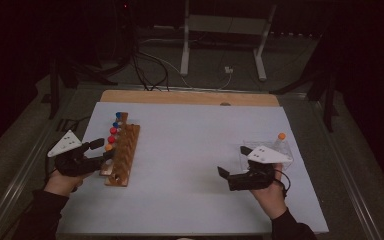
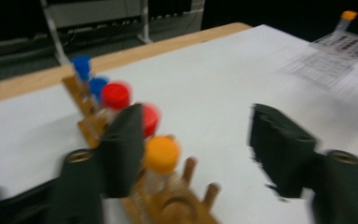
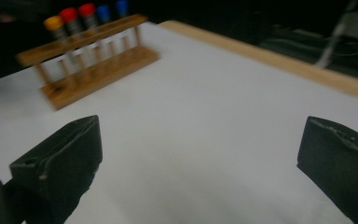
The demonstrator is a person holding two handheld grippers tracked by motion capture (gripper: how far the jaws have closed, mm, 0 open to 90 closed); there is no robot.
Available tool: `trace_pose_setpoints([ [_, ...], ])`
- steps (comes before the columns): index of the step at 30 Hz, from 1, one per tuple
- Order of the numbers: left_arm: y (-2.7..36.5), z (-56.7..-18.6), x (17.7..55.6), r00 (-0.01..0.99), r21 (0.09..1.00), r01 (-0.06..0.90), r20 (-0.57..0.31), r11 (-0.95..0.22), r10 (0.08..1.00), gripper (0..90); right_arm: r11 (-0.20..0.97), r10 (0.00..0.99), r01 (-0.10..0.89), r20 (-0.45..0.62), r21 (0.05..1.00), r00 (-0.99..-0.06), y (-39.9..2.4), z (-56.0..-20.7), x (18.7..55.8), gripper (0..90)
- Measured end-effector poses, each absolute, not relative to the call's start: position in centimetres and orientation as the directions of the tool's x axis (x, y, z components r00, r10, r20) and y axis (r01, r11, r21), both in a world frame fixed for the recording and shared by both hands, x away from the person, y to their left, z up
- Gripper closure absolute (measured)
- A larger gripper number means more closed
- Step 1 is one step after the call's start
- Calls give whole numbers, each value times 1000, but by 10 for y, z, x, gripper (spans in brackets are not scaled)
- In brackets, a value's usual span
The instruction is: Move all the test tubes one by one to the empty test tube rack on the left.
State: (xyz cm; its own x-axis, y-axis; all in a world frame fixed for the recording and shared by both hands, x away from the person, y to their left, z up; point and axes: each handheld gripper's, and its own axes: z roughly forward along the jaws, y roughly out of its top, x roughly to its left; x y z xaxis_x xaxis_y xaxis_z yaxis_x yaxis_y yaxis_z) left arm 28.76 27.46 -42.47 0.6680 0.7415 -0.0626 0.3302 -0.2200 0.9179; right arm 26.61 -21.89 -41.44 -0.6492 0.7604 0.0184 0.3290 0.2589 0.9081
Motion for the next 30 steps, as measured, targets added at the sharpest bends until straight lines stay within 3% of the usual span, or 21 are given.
trace_pose_setpoints([
  [3,262,-418,281,699,924,311,-61,-225,712,158,233,813,326,1,916,-582,-243,-408,271,0],
  [12,229,-416,274,781,923,297,-87,-246,618,35,125,952,410,7,903,-306,-329,-415,293,18],
  [15,221,-417,273,797,921,289,-81,-260,599,31,92,970,444,19,892,-241,-349,-427,301,86],
  [17,219,-417,272,800,920,288,-78,-267,595,31,75,977,467,29,881,-212,-357,-437,306,188],
  [18,219,-418,272,803,920,288,-80,-266,591,31,75,975,478,37,875,-221,-359,-443,309,267],
  [27,219,-419,273,802,918,290,-78,-271,593,31,98,977,532,20,841,-211,-357,-465,333,605],
  [30,219,-420,274,802,917,291,-79,-272,593,31,114,976,539,7,834,-217,-355,-468,338,671],
])
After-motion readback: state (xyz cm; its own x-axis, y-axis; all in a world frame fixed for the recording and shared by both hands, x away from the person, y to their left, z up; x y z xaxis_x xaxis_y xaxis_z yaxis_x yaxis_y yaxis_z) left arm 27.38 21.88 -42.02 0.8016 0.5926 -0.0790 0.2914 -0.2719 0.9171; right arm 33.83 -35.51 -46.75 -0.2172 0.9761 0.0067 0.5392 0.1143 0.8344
